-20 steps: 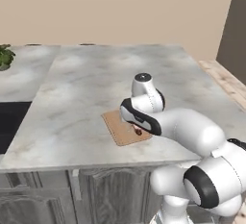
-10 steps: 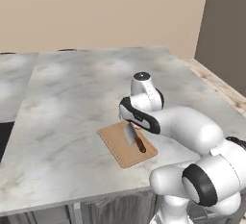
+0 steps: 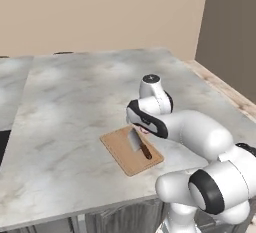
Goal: Pick up the knife from the drawer and place it on the cutting board. Then place the meat from the plate to the cutting board.
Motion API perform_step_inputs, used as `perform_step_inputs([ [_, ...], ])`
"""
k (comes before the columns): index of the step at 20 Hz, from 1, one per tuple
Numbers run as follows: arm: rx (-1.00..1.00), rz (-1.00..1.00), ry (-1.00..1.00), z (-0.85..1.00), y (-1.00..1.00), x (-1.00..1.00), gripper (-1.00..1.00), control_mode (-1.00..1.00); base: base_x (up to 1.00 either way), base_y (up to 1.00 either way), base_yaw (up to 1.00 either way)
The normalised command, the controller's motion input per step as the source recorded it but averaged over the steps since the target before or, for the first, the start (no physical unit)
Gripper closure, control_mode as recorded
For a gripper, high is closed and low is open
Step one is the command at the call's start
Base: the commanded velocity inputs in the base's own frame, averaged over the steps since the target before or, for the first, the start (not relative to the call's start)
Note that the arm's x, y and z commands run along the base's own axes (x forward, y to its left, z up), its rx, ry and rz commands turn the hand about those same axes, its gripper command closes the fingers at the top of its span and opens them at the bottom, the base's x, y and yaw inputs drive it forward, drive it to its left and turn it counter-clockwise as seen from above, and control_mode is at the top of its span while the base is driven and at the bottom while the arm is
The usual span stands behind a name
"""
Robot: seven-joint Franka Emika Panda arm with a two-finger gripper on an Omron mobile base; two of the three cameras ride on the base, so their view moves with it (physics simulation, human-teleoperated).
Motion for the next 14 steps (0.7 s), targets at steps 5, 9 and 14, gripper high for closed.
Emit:
perform_step_inputs([
  [5, 0.00, 0.00, 0.00, 0.00, 0.00, 0.00, 1.00, 1.00, 0.34, 0.31, 0.28],
  [9, 0.00, 0.00, 0.00, 0.00, 0.00, 0.00, 1.00, 1.00, 0.33, 0.09, 0.40],
  [14, 0.00, 0.00, 0.00, 0.00, 0.00, 0.00, 1.00, 1.00, 0.36, 0.02, 0.42],
])
